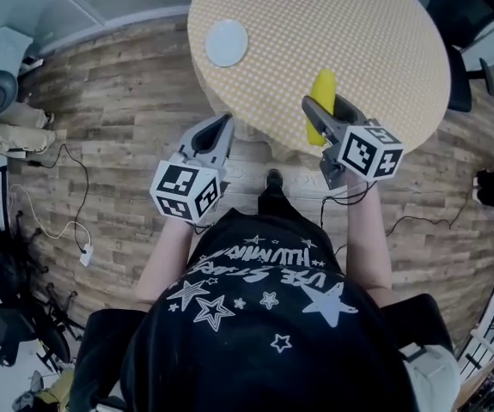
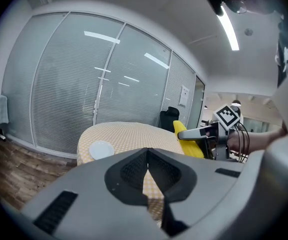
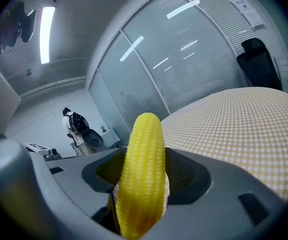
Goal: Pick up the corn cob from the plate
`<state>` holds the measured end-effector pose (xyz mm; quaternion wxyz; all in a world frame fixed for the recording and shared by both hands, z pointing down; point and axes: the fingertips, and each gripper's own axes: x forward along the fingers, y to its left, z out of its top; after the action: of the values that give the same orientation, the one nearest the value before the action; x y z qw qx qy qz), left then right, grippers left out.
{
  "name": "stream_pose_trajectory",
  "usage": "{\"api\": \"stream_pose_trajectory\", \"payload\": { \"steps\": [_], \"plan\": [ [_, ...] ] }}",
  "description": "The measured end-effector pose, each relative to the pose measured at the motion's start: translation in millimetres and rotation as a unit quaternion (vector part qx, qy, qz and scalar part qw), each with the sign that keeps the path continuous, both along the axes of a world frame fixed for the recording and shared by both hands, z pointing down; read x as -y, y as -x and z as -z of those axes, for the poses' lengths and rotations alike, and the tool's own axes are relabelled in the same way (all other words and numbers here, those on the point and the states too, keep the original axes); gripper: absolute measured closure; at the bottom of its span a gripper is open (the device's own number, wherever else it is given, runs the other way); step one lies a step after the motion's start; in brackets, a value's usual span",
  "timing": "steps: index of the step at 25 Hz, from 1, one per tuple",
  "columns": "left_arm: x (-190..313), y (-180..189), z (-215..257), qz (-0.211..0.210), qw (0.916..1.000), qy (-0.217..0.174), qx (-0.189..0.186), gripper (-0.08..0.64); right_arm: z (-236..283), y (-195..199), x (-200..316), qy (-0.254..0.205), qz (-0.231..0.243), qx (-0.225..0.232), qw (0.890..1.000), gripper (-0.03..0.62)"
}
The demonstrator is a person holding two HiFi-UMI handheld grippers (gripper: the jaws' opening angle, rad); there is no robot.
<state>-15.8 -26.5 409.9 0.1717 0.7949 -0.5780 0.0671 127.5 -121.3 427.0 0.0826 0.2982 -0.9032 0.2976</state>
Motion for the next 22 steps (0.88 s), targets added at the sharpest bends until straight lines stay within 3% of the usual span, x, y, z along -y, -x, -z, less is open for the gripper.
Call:
{"api": "stream_pose_trajectory", "payload": {
  "steps": [14, 22],
  "plan": [
    [-107.6, 20.1, 23.9, -0.046, 0.9983, -0.037, -0.005, 0.552, 29.9, 11.9, -127.4, -0.018, -0.042, 0.026, 0.999, 0.333],
    [-141.0, 2.9, 20.9, -0.082, 0.9956, -0.039, -0.021, 0.552, 27.6, -14.0, -187.3, -0.004, -0.080, 0.025, 0.996, 0.334]
  ]
}}
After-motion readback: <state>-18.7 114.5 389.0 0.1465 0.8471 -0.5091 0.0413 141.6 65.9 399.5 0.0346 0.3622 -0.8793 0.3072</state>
